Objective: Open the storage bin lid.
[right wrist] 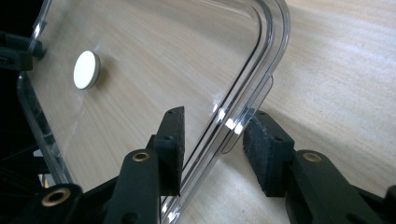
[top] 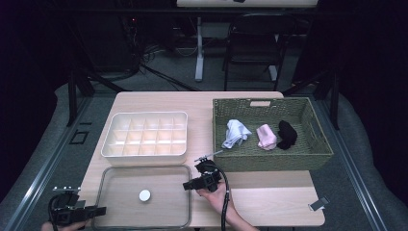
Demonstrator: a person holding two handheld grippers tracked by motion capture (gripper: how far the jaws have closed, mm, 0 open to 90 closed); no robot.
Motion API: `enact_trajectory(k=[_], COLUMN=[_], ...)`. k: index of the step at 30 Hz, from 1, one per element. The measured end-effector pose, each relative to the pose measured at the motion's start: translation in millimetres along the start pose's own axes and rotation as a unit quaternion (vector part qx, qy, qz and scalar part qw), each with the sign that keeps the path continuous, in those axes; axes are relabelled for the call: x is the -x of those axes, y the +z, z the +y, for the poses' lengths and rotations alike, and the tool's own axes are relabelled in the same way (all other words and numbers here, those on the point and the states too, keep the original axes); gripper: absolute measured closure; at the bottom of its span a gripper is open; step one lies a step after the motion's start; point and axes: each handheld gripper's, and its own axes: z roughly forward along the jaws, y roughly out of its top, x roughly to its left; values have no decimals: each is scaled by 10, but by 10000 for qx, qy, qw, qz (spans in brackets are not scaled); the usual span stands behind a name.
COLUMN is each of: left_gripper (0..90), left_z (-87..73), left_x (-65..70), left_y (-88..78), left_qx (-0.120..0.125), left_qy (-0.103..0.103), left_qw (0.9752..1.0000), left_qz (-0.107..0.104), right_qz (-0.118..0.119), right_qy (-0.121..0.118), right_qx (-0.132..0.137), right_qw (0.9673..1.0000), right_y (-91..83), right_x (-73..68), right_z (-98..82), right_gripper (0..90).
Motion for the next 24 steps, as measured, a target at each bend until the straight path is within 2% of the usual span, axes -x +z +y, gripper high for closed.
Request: enact_trajectory(k=[5, 9, 10, 12, 14, 15, 16, 17, 21, 24], left_gripper=[506, 499, 498, 488, 484, 483, 485, 507, 555, 599], left_z=[10, 31, 34, 45, 46, 43, 42, 41, 55, 97], left_x=[27, 44, 50, 41, 39, 40, 48, 44, 51, 50], left_y=[5, 14, 16, 6, 4, 6, 9, 7, 13, 52], left_qx=[-22, -39, -35, 22, 18, 45, 56, 73, 147, 71], left_qy=[53, 190, 162, 158, 179, 184, 160, 222, 260, 321], left_qw=[9999, 9995, 9995, 9995, 9994, 9994, 9994, 9993, 9988, 9984], left_qz=[89, 239, 261, 277, 284, 281, 291, 294, 378, 465], right_qz=[-117, -374, -445, -610, -664, -795, -797, -829, -834, -818], right_qy=[-15, -133, -209, -341, -363, -371, -397, -400, -404, -410], right_qx=[35, -7, 51, -62, -38, 4, -20, -29, -38, -31], right_qw=[9999, 9992, 9988, 9975, 9971, 9961, 9960, 9957, 9957, 9958], right_y=[6, 14, 27, 26, 35, 38, 34, 30, 25, 13], right_x=[-29, -95, -115, -163, -185, -200, -197, -200, -201, -188], right_z=[5, 16, 14, 19, 16, 10, 10, 8, 4, -11], right_gripper=[570, 522, 513, 449, 421, 414, 410, 384, 387, 437])
